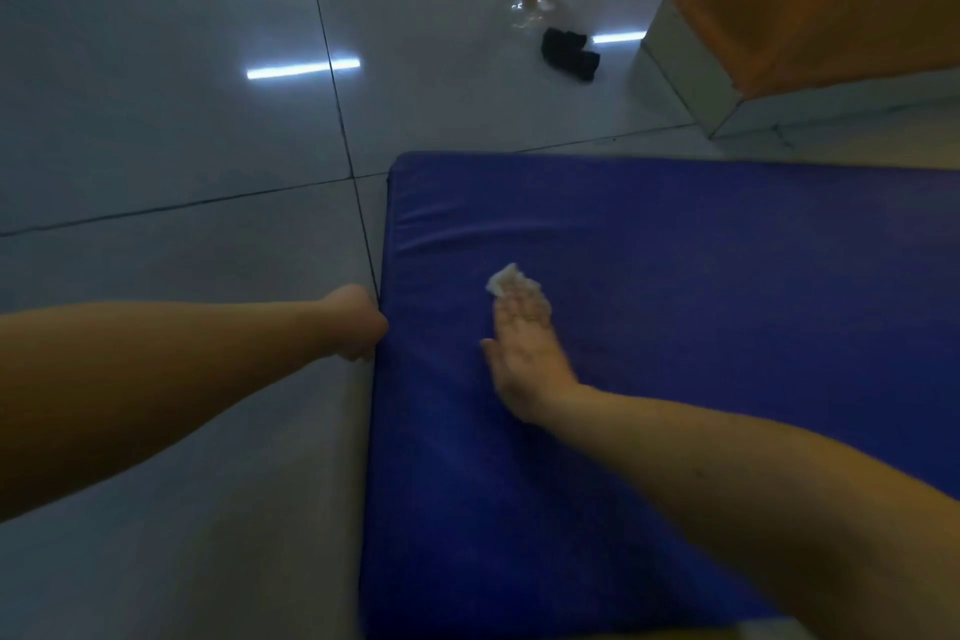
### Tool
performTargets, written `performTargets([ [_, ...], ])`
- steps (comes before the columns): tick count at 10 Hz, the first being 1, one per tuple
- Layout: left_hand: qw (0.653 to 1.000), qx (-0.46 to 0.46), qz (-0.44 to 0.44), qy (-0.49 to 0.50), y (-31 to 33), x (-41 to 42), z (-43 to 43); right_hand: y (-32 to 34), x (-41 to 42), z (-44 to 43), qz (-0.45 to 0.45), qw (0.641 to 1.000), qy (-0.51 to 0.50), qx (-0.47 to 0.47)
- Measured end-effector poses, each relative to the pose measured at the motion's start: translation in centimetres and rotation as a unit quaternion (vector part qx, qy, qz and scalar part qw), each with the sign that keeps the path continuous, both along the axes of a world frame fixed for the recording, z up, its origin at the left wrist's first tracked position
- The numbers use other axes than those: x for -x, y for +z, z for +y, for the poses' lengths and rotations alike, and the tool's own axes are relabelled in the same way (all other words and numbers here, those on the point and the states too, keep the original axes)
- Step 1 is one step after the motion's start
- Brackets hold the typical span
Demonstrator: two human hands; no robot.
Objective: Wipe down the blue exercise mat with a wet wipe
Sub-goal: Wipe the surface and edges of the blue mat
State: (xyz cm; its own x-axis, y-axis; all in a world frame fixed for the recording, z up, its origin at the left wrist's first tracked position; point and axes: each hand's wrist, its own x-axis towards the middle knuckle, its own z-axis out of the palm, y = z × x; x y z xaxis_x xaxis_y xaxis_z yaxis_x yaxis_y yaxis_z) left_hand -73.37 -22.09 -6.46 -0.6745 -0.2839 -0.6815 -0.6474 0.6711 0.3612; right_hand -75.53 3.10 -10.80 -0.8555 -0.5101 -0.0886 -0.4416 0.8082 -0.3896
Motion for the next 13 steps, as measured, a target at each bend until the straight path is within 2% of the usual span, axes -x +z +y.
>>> performTargets([
  [1,1.0,-0.005,-0.003,0.005,0.1,-0.2,0.0,0.0,-3.3,-6.5,-0.063,0.994,0.087,0.025],
  [2,1.0,-0.012,-0.005,0.009,0.2,-0.3,-0.1,1.4,-2.8,-8.7,-0.041,0.989,0.129,0.051],
  [4,0.999,-0.028,-0.022,0.021,0.3,-0.9,0.0,0.5,-1.9,-8.9,-0.015,0.988,0.115,0.101],
  [5,0.999,-0.032,-0.02,0.02,0.1,-0.8,-0.3,0.3,-2.2,-9.7,-0.057,0.99,0.106,0.079],
  [6,0.998,-0.043,-0.018,0.033,-0.1,-0.8,-0.4,0.7,-1.4,-9.4,-0.05,0.982,0.164,0.084],
  [7,0.996,-0.065,-0.007,0.058,-0.1,-0.8,-0.5,0.4,2.3,-6.3,0.003,0.982,0.181,0.063],
  [8,0.994,-0.082,-0.006,0.07,0.0,-0.9,-0.5,-0.1,7.1,-0.7,0.042,0.998,0.024,0.046],
  [9,0.993,-0.09,-0.011,0.074,0.3,-1.1,-0.5,0.9,8.8,4.3,0.005,0.973,-0.23,0.014],
  [10,0.992,-0.097,-0.013,0.074,0.7,-1.3,-0.5,1.4,7.2,2.8,-0.024,0.948,-0.318,0.027],
  [11,0.993,-0.099,-0.014,0.065,0.9,-1.5,-0.5,1.4,4.9,-3.5,-0.024,0.97,-0.236,0.047],
  [12,0.993,-0.096,-0.016,0.062,1.0,-1.6,-0.4,1.1,1.2,-10.2,-0.047,0.994,-0.076,0.061],
  [13,0.992,-0.099,-0.031,0.071,0.9,-2.0,-0.6,1.1,-2.0,-13.5,-0.085,0.99,0.08,0.083],
])
